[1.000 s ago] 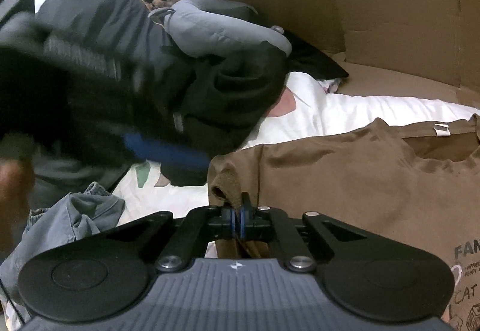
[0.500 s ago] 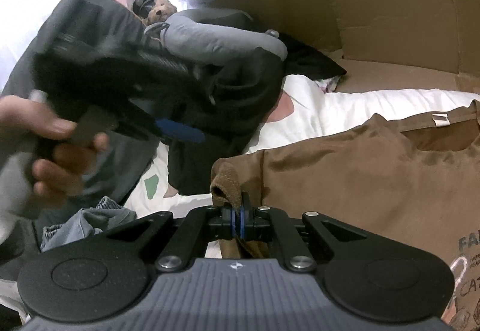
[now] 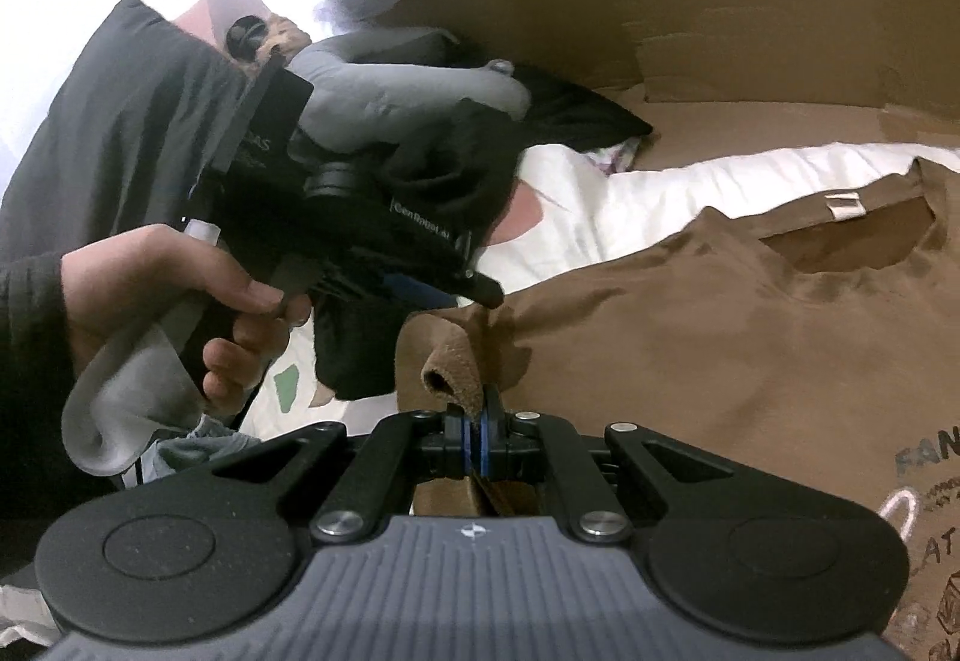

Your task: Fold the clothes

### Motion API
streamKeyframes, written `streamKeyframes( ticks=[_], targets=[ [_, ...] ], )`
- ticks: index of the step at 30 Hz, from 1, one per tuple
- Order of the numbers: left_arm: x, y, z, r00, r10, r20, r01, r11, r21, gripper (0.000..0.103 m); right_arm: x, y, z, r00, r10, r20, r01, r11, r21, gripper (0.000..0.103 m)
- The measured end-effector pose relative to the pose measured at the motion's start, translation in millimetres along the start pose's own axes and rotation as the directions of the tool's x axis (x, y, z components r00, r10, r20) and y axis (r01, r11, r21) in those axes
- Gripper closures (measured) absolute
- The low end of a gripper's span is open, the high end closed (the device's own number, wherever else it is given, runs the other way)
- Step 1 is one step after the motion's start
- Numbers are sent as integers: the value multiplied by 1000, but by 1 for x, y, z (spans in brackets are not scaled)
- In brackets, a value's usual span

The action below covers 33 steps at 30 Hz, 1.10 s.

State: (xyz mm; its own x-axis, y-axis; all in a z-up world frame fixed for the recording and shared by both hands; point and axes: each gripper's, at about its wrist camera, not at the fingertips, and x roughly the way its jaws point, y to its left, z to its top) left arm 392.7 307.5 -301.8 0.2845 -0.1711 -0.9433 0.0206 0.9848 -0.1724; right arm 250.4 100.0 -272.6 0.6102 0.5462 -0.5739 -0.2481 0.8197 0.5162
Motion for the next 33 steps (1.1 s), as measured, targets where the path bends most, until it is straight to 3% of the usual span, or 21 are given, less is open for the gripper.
streamKeyframes(
  ticks=[4,8,15,18,20,21,25,29,31,32,33],
  targets=[
    [13,3,2,998,64,-25,-64,998,6,85,0,-8,2,1000,-12,-5,13,1000,20,102],
    [17,10,3,997,71,-18,-71,997,-29,87,2,-18,3,999,-30,-17,30,999,43,102],
    [16,21,2,998,64,-21,-66,991,-118,90,21,-62,2,991,-75,-112,91,984,152,102],
    [9,21,0,998,63,-20,-65,989,-131,86,27,-79,-1,989,-52,-136,81,973,216,99],
    [3,19,-4,999,53,-8,-54,991,-124,71,27,-85,-2,990,-27,-135,60,967,247,97],
    [1,18,-6,999,48,-5,-48,992,-118,62,27,-86,-2,991,-23,-133,57,965,255,96],
    [0,16,-11,997,71,-13,-72,994,-83,62,28,-87,0,993,-20,-120,52,960,276,68],
    [3,15,-10,996,93,-13,-94,993,-69,68,31,-87,2,992,-37,-125,70,959,274,67],
    [5,15,-10,993,114,-13,-115,992,-56,77,35,-93,2,990,-46,-134,82,955,284,68],
    [6,16,-11,992,126,-13,-126,990,-56,77,38,-97,1,988,-46,-144,88,951,295,70],
    [6,17,-12,992,127,-13,-128,990,-62,77,44,-103,0,986,-40,-162,90,945,314,83]
  ],
)
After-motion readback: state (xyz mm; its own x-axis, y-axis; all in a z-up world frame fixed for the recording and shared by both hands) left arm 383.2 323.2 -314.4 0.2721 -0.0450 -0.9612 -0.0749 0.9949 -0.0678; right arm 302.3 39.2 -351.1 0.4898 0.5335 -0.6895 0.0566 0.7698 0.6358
